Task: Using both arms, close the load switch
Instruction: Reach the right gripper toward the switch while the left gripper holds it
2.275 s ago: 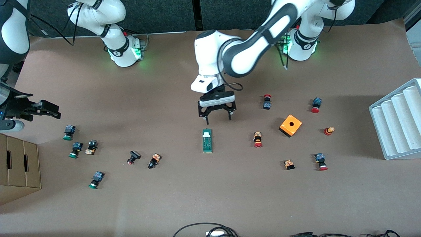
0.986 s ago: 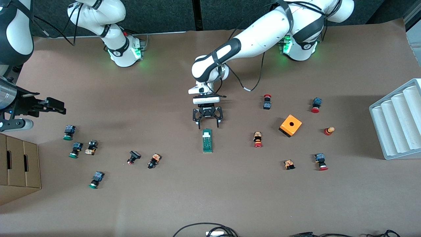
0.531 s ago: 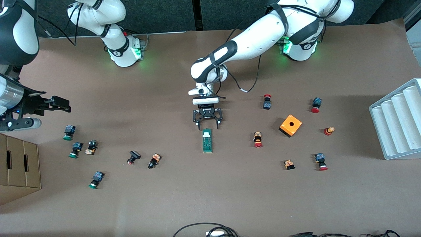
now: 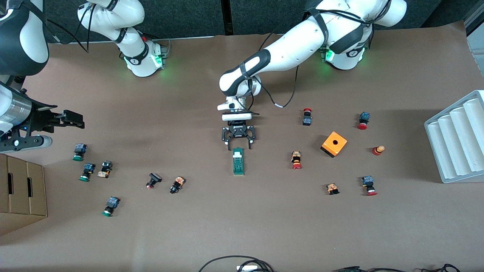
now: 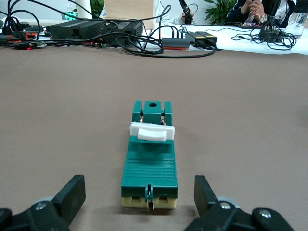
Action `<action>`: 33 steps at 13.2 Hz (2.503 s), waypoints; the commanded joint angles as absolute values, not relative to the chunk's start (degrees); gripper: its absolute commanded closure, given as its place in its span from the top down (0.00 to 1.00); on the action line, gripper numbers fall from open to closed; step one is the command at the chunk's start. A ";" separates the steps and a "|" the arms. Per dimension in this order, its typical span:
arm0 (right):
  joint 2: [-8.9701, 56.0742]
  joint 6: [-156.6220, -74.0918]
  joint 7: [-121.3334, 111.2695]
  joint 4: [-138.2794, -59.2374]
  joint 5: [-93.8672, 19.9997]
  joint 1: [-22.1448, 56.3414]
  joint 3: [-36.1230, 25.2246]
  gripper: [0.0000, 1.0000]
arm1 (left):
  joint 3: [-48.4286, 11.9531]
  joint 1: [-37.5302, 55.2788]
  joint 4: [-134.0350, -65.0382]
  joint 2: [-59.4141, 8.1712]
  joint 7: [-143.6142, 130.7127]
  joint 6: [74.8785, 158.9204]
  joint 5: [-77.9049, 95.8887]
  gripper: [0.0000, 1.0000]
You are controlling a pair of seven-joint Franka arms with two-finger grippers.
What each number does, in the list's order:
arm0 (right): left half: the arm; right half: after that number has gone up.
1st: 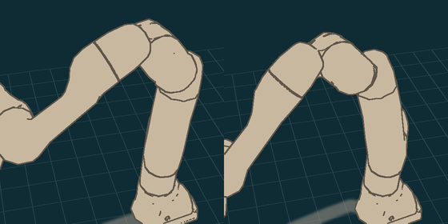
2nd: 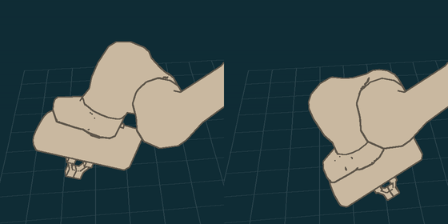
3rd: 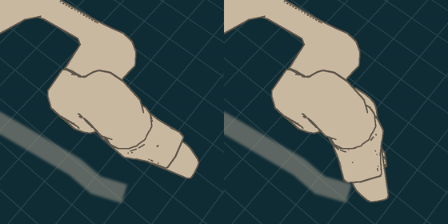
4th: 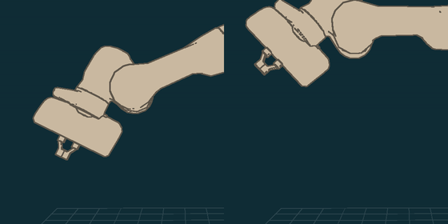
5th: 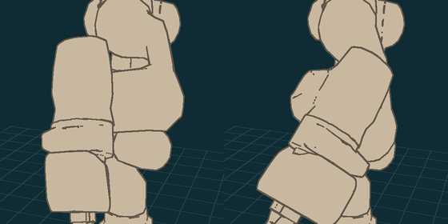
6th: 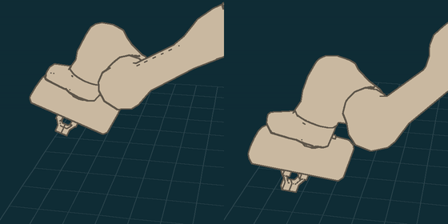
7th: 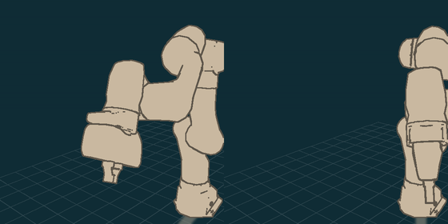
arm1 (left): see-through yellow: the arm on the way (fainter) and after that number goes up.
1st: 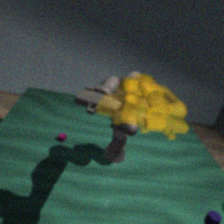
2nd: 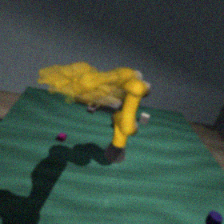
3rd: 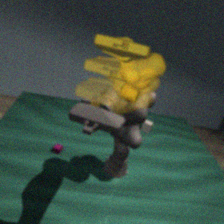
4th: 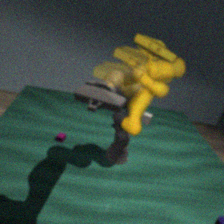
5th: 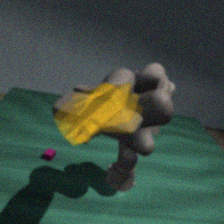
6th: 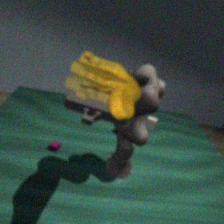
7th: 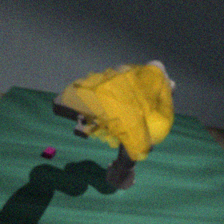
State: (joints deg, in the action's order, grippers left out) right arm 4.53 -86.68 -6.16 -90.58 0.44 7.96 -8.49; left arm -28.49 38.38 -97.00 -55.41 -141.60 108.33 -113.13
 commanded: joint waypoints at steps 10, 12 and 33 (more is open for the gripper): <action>3.60 -82.53 -6.42 -89.38 1.05 8.26 -8.79 1.00 | -28.04 39.38 -95.71 -56.60 -142.65 107.14 -114.35 1.00; 3.60 -82.62 -8.16 -89.38 0.97 8.26 -8.61 1.00 | -27.95 40.07 -95.63 -56.69 -142.73 106.96 -114.35 1.00; 24.25 -113.54 49.87 -86.22 -15.11 32.24 -8.17 1.00 | -25.66 41.57 -92.37 -59.15 -142.73 106.35 -116.10 0.75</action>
